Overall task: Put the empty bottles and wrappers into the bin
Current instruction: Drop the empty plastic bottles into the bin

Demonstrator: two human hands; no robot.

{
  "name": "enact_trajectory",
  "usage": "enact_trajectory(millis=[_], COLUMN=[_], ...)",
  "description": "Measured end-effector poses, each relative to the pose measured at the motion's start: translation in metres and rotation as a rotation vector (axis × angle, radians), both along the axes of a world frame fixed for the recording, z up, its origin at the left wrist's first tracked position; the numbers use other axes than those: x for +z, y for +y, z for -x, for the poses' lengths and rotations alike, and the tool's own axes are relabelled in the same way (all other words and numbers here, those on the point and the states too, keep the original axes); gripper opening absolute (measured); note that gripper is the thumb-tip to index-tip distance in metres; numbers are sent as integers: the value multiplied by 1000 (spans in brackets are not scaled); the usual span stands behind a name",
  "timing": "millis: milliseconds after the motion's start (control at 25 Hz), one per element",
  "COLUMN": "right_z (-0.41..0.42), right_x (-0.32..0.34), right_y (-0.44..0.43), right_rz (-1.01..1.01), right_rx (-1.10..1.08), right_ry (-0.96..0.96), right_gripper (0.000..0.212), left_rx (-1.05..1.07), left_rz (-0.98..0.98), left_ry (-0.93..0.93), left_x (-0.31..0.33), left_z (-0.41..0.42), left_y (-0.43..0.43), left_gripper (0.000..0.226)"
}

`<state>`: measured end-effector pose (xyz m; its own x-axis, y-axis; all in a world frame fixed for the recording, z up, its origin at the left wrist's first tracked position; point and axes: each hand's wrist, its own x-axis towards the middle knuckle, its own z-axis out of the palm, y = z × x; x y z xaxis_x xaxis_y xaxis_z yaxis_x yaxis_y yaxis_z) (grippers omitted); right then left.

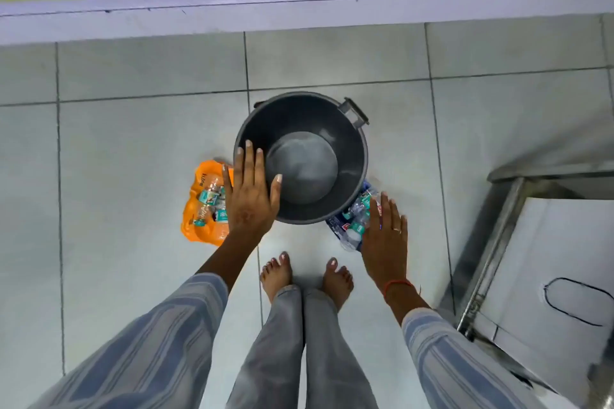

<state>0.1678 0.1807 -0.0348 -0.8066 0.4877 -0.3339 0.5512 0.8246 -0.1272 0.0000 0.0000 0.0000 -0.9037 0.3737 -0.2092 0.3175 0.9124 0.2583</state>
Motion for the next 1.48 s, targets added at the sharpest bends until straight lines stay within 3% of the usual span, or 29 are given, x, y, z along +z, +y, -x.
enact_trajectory(millis=[200,480,600,720,880,1000,1080,1160,1240,1400,1480], right_z=[-13,-2,-1,-5,-3,14,33,61,95,149,155], right_x=[-84,-179,-197,-192,-138,-69,-25,3,8,-18,-20], right_y=[-8,-8,-17,-26,-33,-23,-19,-28,-42,-57,-48], right_rz=[137,414,457,444,454,386,265,164,185,271,201], right_rx=[-146,-558,-627,-641,-786,-869,-787,-580,-380,-102,-108], right_ry=[-54,-234,-304,-325,-250,115,445,618,577,223,278], right_gripper=[62,70,75,80,86,88,84,79,80,89,85], left_rx=[175,158,165,171,178,180,173,183,186,181,173], left_rz=[-14,-4,-10,-12,-20,-2,4,2,4,13,22], left_ry=[61,176,193,202,181,149,126,113,110,112,115], left_x=[-59,-96,-97,-97,-94,-92,-90,-88,-87,-90,-91], left_z=[22,25,25,24,23,24,24,25,25,26,25], left_y=[7,2,2,2,4,4,4,5,4,4,3], left_gripper=[61,62,62,64,64,62,62,62,62,56,54])
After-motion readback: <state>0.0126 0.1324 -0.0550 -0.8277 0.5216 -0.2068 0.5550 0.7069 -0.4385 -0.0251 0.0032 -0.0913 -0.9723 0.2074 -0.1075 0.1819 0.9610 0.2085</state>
